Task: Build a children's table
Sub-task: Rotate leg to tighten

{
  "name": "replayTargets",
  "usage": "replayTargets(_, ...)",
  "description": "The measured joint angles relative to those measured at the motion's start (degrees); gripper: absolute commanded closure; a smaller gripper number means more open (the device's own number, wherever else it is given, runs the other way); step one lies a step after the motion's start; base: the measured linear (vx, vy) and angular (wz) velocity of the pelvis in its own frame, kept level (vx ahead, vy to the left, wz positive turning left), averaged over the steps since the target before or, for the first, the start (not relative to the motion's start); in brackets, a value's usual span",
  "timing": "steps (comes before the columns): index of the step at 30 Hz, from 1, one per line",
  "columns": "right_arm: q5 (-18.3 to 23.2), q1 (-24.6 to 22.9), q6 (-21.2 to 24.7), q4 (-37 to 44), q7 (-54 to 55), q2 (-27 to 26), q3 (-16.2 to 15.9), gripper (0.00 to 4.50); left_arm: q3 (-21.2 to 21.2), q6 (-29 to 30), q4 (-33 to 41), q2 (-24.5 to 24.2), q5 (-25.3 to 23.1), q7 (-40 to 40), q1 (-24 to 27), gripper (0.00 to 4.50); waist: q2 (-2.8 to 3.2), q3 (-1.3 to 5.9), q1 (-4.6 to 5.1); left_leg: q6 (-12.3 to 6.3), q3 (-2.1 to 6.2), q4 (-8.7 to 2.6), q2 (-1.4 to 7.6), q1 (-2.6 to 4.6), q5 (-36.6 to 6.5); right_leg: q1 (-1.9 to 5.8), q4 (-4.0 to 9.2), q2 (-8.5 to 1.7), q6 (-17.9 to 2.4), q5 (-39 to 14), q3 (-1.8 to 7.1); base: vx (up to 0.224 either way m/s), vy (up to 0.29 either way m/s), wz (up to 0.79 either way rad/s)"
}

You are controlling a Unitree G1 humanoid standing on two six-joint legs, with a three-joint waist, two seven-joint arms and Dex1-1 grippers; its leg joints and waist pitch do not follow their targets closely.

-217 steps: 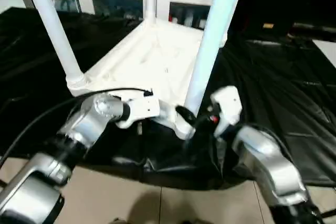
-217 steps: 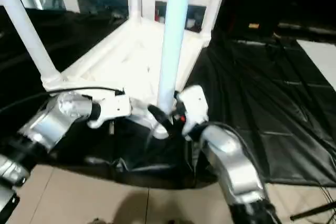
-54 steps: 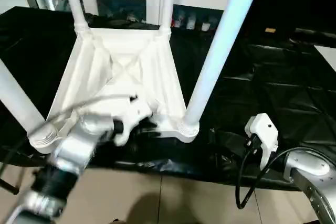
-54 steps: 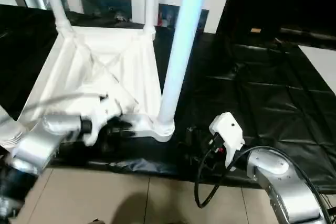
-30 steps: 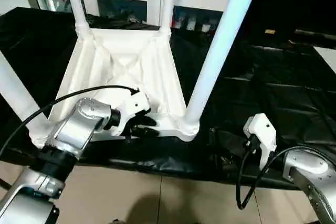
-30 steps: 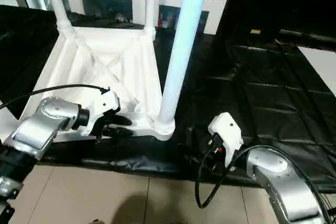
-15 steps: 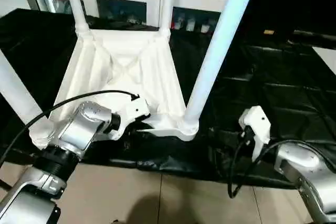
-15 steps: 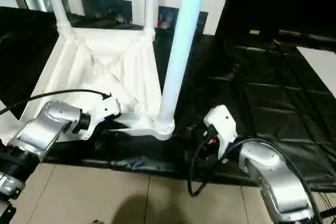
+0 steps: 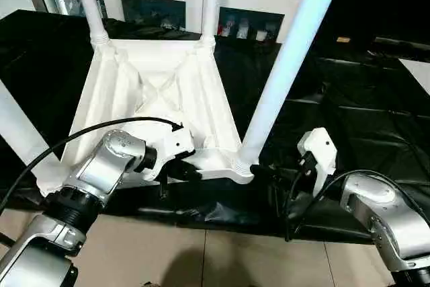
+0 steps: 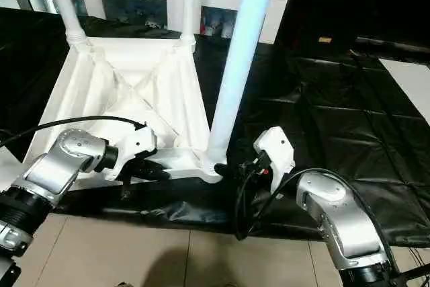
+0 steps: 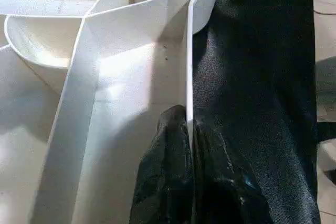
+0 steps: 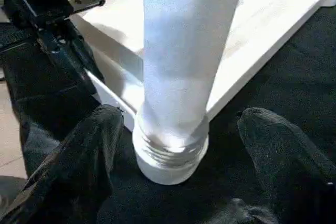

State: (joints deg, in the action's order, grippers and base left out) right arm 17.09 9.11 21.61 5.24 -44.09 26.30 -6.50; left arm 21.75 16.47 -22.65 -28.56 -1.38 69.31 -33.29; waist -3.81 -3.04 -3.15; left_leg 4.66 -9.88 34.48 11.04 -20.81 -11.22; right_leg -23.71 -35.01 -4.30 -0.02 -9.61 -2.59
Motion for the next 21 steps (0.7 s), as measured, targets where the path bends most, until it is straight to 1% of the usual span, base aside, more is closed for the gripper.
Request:
replayTargets(3,-1.2,1.01,-0.79,-1.97,-0.18,-0.19,-0.97,0.61,-0.03,-1.12,0.48,0.22,-0.5,-0.42,0.58,4.44,0.0,0.0,0.03,0.0,0.0,0.01,-0.01,0.06,0.0,0.03,0.0,-0.01,0.0,0.0,0.01,0.0,0.0,0.0)
replayTargets(5,-1.95,1.96,-1.14,-3.25,-0.21,-0.25,-1.51,0.61,0.02,-1.18,1.34,0.24,-0.62,-0.61,1.17,4.44,-0.01,0.0,0.05,0.01,-0.03,0.0,-0.01,0.29,0.0,0.09,-0.02,-0.01,0.0,0.0,0.04,0.0,0.0,0.0)
replayTargets(10,-3.74,2.64,-2.85,-7.52,-0.28,-0.49,-2.92,0.61,0.43,-1.25,1.98,0.13,-0.64,-0.66,1.35,4.44,-0.05,0.02,-0.03,0.01,-0.03,0.0,-0.01,0.3,0.0,0.11,-0.01,-0.01,0.02,-0.01,0.04,0.0,0.0,0.0)
replayTargets(15,-4.37,5.89,-4.84,-12.53,-1.1,-2.57,-3.69,0.61,0.31,-1.15,2.39,0.01,-0.85,-1.22,1.62,4.44,-0.33,0.1,0.24,0.01,-0.05,0.0,0.0,0.32,0.0,0.09,-0.07,-0.01,0.02,-0.01,0.04,0.0,0.0,0.0)
replayTargets(20,-4.29,6.74,-5.76,-13.97,-1.39,-3.56,-4.13,0.61,0.42,-1.11,2.88,0.11,-1.03,-1.32,1.79,4.44,-0.38,0.12,0.22,0.01,-0.05,0.0,-0.01,0.3,0.0,0.08,-0.06,-0.01,0.02,-0.01,0.04,0.0,0.0,0.0)
replayTargets(21,-4.23,6.96,-5.97,-14.6,-1.43,-3.85,-4.13,0.79,0.44,-1.11,2.91,0.11,-1.03,-1.34,1.79,4.48,-0.39,0.13,0.23,0.0,-0.05,0.0,-0.01,0.3,0.0,0.08,-0.05,-0.02,0.02,-0.01,0.04,0.0,0.0,0.0)
